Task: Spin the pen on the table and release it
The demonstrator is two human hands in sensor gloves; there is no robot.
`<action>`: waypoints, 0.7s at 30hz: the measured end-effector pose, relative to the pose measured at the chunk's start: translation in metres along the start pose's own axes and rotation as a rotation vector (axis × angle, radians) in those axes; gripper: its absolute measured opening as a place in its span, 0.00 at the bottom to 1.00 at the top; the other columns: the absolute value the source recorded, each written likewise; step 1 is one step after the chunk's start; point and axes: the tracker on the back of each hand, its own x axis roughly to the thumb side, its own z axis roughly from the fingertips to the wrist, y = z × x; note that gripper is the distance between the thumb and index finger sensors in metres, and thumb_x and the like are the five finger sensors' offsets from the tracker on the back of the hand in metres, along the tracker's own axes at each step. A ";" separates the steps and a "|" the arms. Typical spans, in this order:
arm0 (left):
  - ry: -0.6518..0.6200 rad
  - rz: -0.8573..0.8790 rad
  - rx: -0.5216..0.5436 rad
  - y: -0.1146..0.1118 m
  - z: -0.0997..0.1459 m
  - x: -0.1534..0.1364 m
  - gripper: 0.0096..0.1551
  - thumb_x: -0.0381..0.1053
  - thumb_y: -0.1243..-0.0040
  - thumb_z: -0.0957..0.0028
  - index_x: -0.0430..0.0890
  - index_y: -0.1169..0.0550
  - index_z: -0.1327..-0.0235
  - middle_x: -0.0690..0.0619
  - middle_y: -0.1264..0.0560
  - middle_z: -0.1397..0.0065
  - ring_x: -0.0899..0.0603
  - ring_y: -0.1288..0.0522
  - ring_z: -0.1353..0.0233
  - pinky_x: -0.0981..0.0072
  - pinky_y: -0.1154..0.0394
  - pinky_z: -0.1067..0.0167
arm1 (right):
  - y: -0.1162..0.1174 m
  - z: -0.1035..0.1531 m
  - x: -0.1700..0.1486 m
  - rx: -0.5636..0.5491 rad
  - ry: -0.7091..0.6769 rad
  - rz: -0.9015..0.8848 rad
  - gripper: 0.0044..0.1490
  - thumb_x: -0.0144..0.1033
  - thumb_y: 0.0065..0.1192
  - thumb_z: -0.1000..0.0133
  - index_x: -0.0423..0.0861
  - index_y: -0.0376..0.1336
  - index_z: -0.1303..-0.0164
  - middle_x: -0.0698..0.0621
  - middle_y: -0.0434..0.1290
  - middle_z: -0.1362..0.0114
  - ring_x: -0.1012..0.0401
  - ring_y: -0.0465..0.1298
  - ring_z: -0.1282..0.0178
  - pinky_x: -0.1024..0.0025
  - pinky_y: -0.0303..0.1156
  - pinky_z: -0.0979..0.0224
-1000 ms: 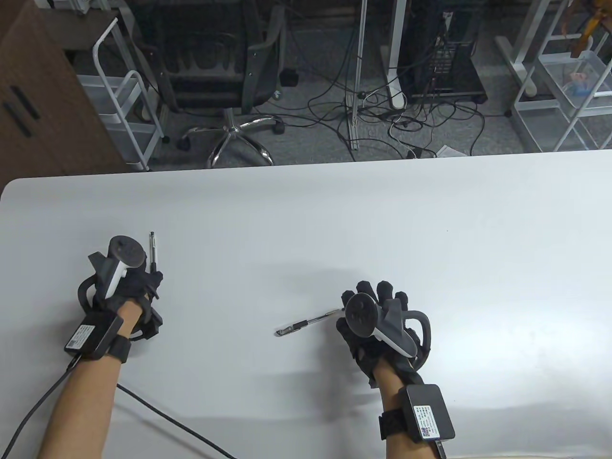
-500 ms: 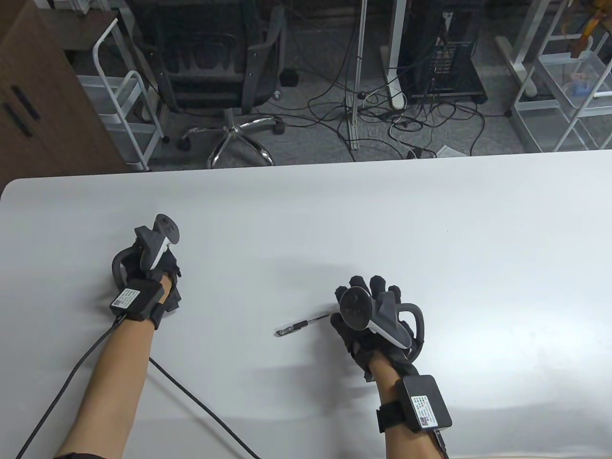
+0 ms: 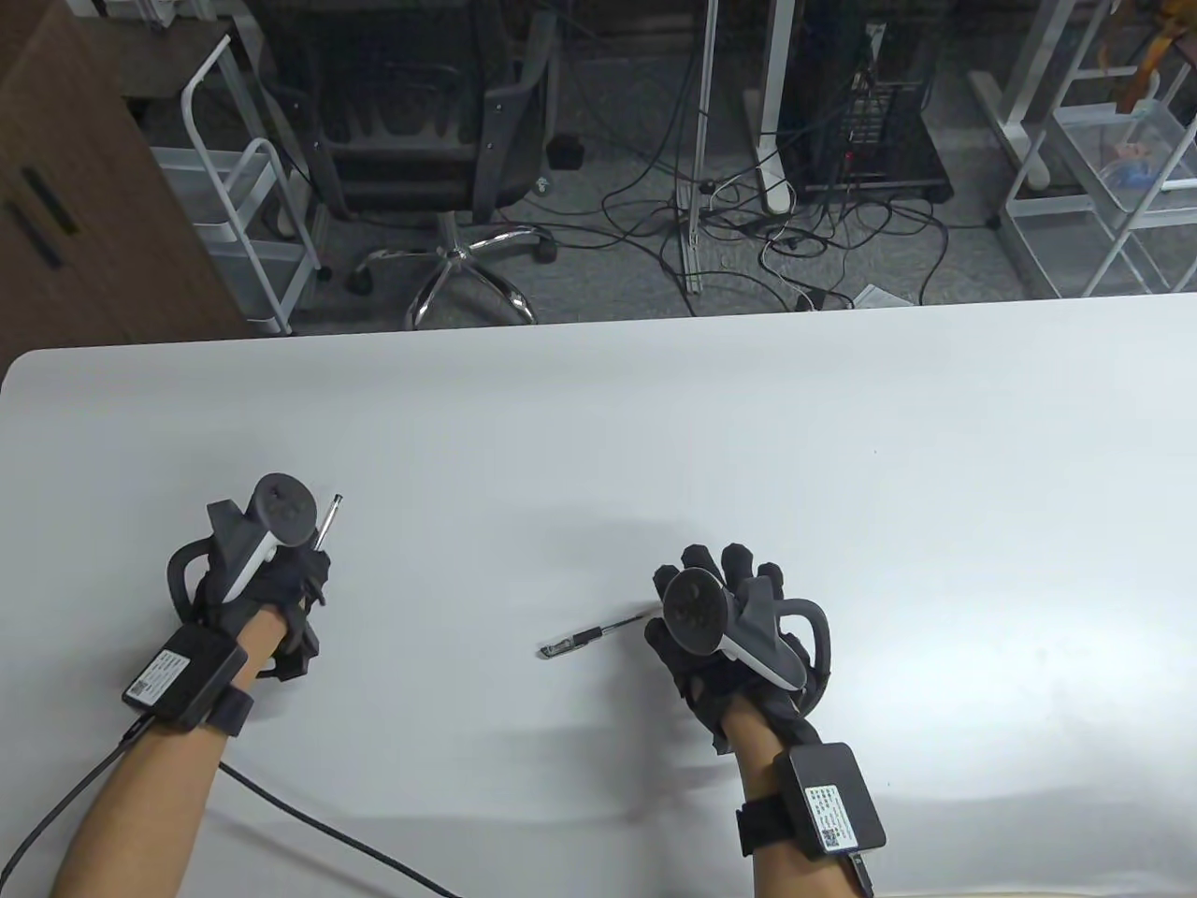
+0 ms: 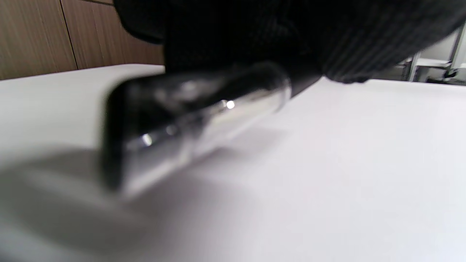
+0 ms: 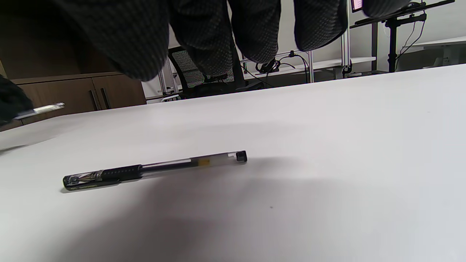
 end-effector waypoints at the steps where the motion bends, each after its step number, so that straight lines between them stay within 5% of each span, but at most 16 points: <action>1: -0.017 0.008 0.010 0.005 0.013 -0.004 0.30 0.55 0.25 0.67 0.50 0.16 0.48 0.55 0.13 0.54 0.43 0.13 0.48 0.41 0.29 0.31 | 0.000 0.001 0.000 0.001 0.001 0.000 0.42 0.61 0.66 0.55 0.58 0.63 0.29 0.53 0.59 0.20 0.39 0.57 0.16 0.33 0.50 0.23; 6: -0.068 0.011 0.051 0.017 0.058 -0.012 0.30 0.55 0.26 0.66 0.50 0.17 0.48 0.55 0.13 0.54 0.43 0.13 0.48 0.41 0.29 0.31 | 0.000 0.006 0.001 0.000 0.006 0.001 0.42 0.61 0.66 0.55 0.58 0.63 0.30 0.53 0.59 0.20 0.40 0.57 0.16 0.33 0.50 0.23; 11: -0.127 -0.024 0.062 0.005 0.091 -0.001 0.30 0.55 0.26 0.66 0.50 0.17 0.47 0.55 0.13 0.53 0.44 0.13 0.47 0.41 0.29 0.31 | 0.001 0.008 -0.001 0.011 0.018 0.006 0.42 0.61 0.66 0.56 0.58 0.64 0.30 0.53 0.59 0.20 0.40 0.58 0.16 0.34 0.50 0.23; 21: -0.211 -0.111 0.058 -0.017 0.094 0.026 0.30 0.55 0.26 0.66 0.50 0.17 0.48 0.55 0.13 0.53 0.44 0.13 0.47 0.41 0.29 0.31 | 0.003 0.008 -0.002 0.030 0.025 0.021 0.42 0.61 0.66 0.56 0.58 0.64 0.30 0.53 0.60 0.20 0.40 0.58 0.16 0.34 0.51 0.23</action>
